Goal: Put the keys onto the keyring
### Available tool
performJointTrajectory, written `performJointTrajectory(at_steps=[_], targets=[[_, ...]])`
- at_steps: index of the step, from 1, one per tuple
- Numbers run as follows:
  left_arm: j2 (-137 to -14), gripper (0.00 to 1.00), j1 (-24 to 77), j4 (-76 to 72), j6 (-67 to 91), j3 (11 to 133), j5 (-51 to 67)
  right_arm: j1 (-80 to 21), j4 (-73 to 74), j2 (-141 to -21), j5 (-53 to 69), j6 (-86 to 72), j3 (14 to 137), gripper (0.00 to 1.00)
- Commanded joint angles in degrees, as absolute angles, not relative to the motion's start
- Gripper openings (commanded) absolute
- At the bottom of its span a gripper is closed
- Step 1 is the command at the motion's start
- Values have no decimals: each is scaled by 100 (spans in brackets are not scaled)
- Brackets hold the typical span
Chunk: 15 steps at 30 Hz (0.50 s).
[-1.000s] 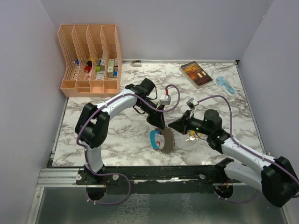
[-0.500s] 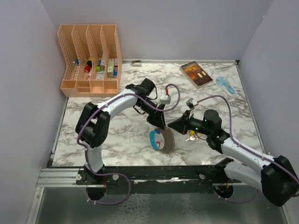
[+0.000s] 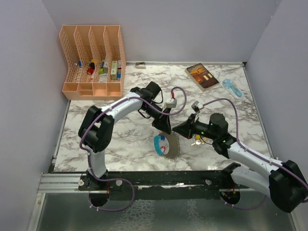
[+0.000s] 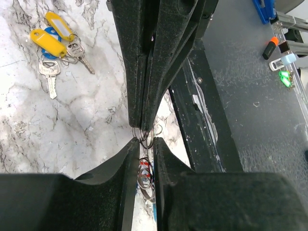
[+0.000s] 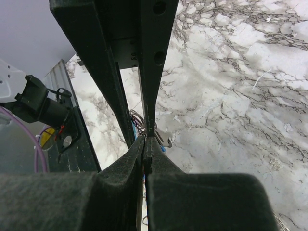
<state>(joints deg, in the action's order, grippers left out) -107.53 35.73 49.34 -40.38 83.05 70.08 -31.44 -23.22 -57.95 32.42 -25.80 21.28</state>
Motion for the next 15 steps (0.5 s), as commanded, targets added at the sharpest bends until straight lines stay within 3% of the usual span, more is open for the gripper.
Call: performJointTrajectory(at_steps=[1,10,15], targets=[[-10837,17,3629,4953,-4047,8461,7308,-3180,-2571,-5767,3115,-2604,2136,1],[-10844,1,3630,4944,-4046,8472,7234,-3182,-2489,-5655,3072,-2591,2118,1],[-10808,0,3630,4942,-4024,8520,7116,-3182,-2355,-5572,3072,-2560,2112,1]])
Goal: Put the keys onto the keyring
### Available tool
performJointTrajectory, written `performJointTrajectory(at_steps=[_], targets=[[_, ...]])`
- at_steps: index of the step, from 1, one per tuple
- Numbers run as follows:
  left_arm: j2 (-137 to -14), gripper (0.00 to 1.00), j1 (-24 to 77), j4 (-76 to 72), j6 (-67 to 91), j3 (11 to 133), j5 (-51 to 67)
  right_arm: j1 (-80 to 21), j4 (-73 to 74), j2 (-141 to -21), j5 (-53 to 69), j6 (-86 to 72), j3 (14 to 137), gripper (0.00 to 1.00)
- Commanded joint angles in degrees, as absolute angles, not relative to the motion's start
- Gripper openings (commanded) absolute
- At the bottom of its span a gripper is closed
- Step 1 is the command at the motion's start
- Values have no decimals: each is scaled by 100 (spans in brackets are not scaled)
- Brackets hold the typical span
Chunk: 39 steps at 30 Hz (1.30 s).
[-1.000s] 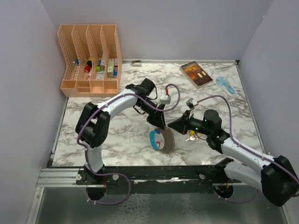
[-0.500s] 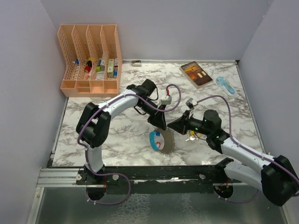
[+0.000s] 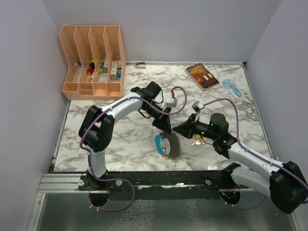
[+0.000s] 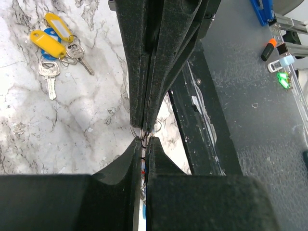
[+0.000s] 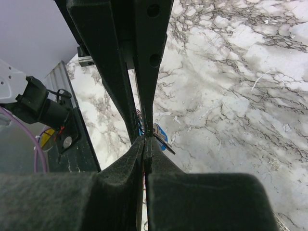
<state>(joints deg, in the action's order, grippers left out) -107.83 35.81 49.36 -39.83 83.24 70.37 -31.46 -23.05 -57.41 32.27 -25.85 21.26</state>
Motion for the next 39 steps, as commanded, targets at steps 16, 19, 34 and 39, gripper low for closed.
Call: performJointTrajectory(at_steps=[16,19,34,39], targets=[[-10270,0,3630,5345,-4393,8873,5674,-3182,-1237,-5036,2522,-2256,2777,23],[-10287,0,3630,5460,-4496,8919,5672,-3182,-1067,-4989,2525,-2172,2884,29],[-10535,0,3718,6375,-5118,9612,5590,-3177,-1160,-5882,3329,-1794,3215,28],[-10617,0,3787,6583,-5286,9646,5545,-3182,-1188,-6043,3427,-1742,3356,28]])
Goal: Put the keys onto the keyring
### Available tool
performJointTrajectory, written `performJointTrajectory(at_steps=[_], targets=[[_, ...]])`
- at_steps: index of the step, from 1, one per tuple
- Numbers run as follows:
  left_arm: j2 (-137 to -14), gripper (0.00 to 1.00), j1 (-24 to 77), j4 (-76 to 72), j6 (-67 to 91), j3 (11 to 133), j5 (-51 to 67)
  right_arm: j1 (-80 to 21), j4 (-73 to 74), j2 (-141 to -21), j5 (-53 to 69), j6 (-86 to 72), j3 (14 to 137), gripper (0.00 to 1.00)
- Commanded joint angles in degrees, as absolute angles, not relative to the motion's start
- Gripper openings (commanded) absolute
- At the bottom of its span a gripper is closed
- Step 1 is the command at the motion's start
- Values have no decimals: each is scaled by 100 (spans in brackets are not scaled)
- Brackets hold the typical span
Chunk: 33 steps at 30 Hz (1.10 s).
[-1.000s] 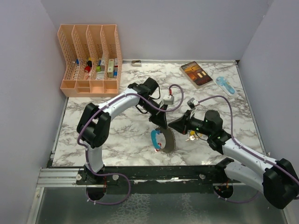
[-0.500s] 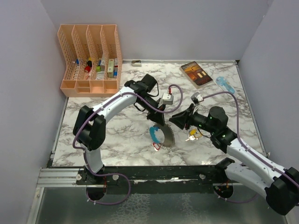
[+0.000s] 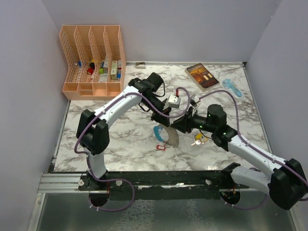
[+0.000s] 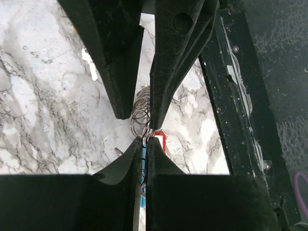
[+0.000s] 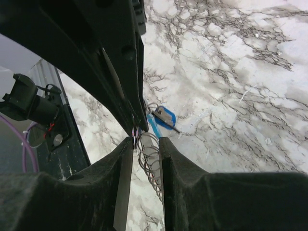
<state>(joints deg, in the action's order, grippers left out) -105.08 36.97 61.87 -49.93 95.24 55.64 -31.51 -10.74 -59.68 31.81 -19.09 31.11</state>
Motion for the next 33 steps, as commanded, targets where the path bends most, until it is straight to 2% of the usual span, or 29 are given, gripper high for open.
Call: performJointTrajectory(at_steps=[1,5,6,7,8,12,15,19,33], targets=[[-10613,0,3792,6585,-5284,9642,5543,-3182,-1185,-6065,3433,-1715,3371,28],[-10604,0,3814,6584,-5300,9641,5517,-3182,-1296,-6159,3484,-1667,3395,17],[-10610,0,3814,6580,-5281,9648,5504,-3181,-1293,-6215,3507,-1651,3419,13],[-10616,0,3820,6579,-5263,9657,5506,-3182,-1285,-6248,3527,-1642,3438,4],[-10631,0,3821,6575,-5252,9671,5509,-3181,-1283,-6275,3550,-1637,3436,2],[-10644,0,3822,6471,-5104,9702,5443,-3182,-1313,-6309,3602,-1665,3375,1],[-10635,11,3815,6373,-4952,9703,5456,-3182,-1440,-6168,3526,-1751,3228,1],[-10656,17,3814,6386,-4949,9582,5625,-3182,-1695,-5907,3349,-1923,2912,1],[-11331,17,3727,7097,-5294,9686,6051,-3182,-2204,-5600,3114,-2356,2311,1]])
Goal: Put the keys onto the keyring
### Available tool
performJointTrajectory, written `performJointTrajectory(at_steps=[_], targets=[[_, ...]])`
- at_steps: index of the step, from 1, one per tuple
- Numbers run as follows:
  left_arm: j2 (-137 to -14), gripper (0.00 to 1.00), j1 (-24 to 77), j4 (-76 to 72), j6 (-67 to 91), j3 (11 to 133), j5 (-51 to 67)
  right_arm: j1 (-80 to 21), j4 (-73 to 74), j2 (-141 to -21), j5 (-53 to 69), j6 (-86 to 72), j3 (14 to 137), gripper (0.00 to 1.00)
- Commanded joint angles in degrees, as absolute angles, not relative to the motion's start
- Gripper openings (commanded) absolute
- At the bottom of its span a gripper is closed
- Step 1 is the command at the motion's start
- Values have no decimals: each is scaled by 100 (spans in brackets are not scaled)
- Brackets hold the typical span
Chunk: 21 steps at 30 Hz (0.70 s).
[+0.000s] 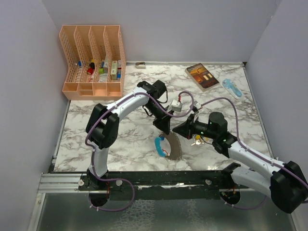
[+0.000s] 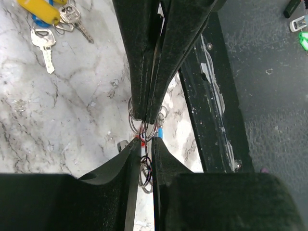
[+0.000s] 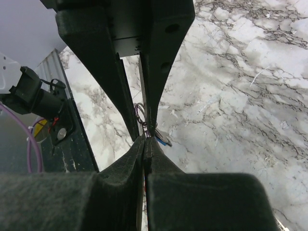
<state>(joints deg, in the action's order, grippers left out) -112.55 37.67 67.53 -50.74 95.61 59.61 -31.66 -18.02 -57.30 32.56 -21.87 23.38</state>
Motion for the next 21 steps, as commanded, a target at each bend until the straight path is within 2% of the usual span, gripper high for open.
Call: performJointTrajectory(at_steps=[1,8,10,13,15,18,19,21], targets=[[-11322,17,3727,7093,-5275,9700,6029,-3182,-2189,-5591,3092,-2356,2323,1],[-11332,19,3727,7216,-5131,10062,5643,-3182,-1860,-5538,2986,-2312,2568,1],[-11358,8,3727,7421,-5290,10163,5646,-3182,-1780,-5535,2981,-2295,2613,1],[-11491,0,3735,7998,-5865,10272,5834,-3182,-1698,-5593,2902,-2317,2618,1],[-11565,0,3735,8043,-5899,10216,5891,-3182,-1641,-5615,2896,-2321,2609,8],[-11486,0,3681,7898,-5854,10109,5869,-3182,-1358,-5644,2732,-2235,2618,27],[-11408,0,3592,7781,-5713,10114,5844,-3182,-1284,-5705,2720,-2197,2630,31],[-11191,0,3297,7296,-5288,10131,5733,-3182,-962,-5988,2768,-1943,2815,31]])
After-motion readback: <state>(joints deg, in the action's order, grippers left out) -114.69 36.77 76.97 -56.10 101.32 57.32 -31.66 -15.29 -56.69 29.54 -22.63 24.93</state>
